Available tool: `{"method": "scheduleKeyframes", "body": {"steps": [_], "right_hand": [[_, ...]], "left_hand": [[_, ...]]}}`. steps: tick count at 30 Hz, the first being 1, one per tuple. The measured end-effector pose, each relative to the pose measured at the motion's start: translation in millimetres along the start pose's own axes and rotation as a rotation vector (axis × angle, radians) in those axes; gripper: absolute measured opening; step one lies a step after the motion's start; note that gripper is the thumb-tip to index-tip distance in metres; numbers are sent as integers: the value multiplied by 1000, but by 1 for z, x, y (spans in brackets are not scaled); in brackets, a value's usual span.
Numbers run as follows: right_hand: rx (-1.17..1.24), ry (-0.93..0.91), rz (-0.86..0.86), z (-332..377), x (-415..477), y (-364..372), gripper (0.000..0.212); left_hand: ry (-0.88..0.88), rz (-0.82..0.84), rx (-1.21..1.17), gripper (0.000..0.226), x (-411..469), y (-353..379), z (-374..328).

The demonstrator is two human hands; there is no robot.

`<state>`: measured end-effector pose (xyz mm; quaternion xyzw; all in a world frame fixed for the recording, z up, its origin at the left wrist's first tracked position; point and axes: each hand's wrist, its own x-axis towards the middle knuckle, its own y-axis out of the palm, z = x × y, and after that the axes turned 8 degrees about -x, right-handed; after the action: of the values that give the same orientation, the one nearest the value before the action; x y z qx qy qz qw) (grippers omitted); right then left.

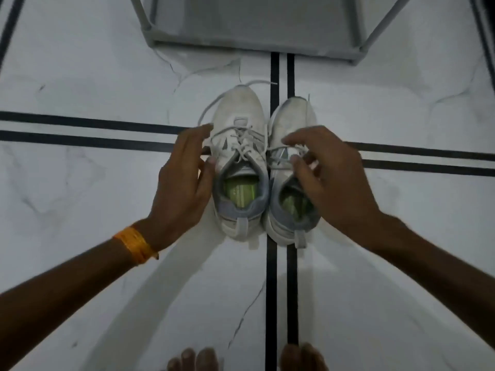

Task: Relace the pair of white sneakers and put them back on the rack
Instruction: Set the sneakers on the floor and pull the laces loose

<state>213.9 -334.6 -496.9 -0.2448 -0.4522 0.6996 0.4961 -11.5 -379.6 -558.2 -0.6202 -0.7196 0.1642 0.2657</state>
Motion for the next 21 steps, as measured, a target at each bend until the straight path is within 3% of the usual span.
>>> {"method": "scheduleKeyframes", "body": {"steps": [3,6,9,13,16,21], "right_hand": [[53,-44,227,3,19,30,23],[30,-48,285,0,26,44,15],[24,-19,272,2,33,43,10],[92,149,228,7,33,39,9],[103,247,94,11,27,31,27],[65,280,54,15,25,36,43]], "left_hand": [[119,203,53,21,11,6,16],[84,254,37,16,19,6,17],[68,306,-26,17,27,-3,6],[-118,379,-142,20,31,-7,-9],[-190,341,-224,29,30,-4,-21],[-207,225,-290,37,26,3,-14]]}}
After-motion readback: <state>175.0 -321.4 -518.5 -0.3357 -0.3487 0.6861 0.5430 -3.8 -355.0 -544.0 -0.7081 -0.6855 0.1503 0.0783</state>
